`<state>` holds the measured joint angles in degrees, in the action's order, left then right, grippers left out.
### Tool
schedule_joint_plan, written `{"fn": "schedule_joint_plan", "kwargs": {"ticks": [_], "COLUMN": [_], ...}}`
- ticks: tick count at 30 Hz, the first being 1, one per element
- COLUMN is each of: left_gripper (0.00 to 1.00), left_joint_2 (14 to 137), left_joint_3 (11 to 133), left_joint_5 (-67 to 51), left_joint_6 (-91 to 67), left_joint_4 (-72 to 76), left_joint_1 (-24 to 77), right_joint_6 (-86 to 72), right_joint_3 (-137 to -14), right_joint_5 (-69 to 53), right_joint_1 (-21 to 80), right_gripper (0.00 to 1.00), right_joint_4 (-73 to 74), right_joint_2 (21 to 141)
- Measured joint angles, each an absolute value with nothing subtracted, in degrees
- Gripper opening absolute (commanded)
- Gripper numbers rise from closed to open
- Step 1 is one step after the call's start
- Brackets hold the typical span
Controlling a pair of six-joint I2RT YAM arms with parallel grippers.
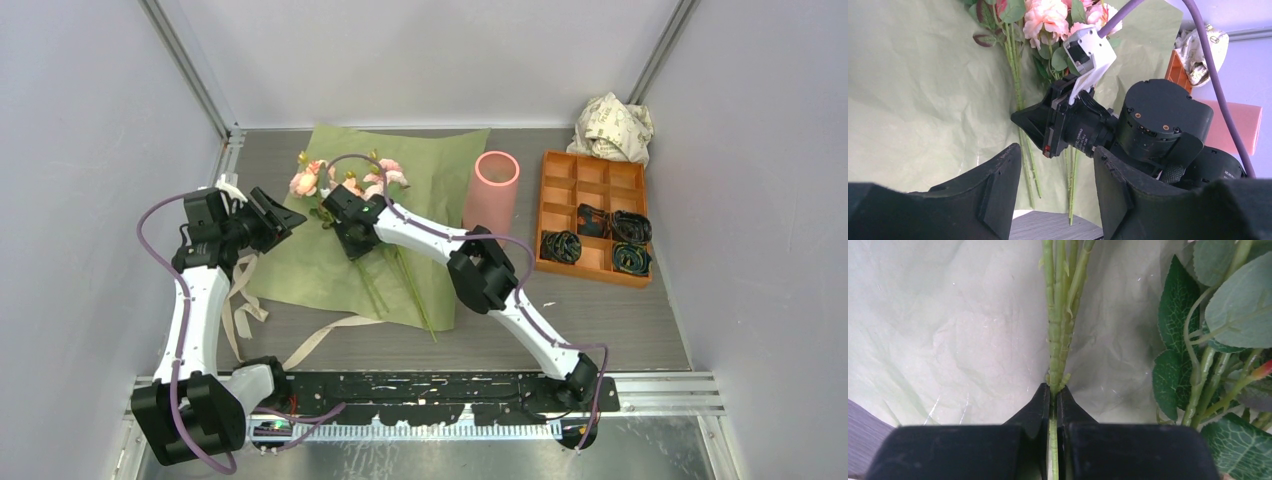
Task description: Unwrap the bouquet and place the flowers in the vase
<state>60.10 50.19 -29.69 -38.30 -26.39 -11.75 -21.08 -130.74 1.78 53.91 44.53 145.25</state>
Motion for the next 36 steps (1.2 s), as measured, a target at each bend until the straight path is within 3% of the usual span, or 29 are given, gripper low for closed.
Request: {"fn": "schedule_joint_plan", "kwargs": {"ticks": [14,15,18,20,24,30,36], "left_gripper": [0.56,0.56,0.56,0.56,0.55,0.49,0.47], "left_joint_2": [60.34,60.62,61.73,62.39,63.55,67.77,71.75], "left_joint_3": [49.47,49.43,49.41,49.41,49.41,49.58,49.60], "left_joint_5": [-30.46,-30.83,-32.03,-32.23,-31.97,-28.62,-23.18], "left_joint_6": [-38.61,-38.68,-38.83,-38.85,-38.85,-39.88,-41.63], "left_joint_4": [-25.17,-25.02,-24.56,-24.32,-24.27,-24.64,-26.44], "left_joint_1": [-11.73,-11.73,-11.70,-11.42,-9.23,-0.84,4.43], "right_joint_6": [-21.26,-21.39,-21.87,-22.52,-22.94,-22.52,-21.71], "right_joint_3": [-105.38,-104.09,-100.55,-98.15,-97.10,-97.03,-94.00], "right_joint_5": [-0.95,-1.21,-2.04,-2.46,-2.17,3.03,10.02], "right_joint_1": [55.77,55.94,56.42,56.66,56.73,56.73,56.12], "right_gripper": [0.01,0.07,0.43,0.55,0.67,0.74,0.79], "right_joint_4": [43.53,43.18,42.02,41.67,41.76,42.22,41.85], "right_joint_2": [122.21,121.45,120.77,120.77,120.77,118.39,105.60]}}
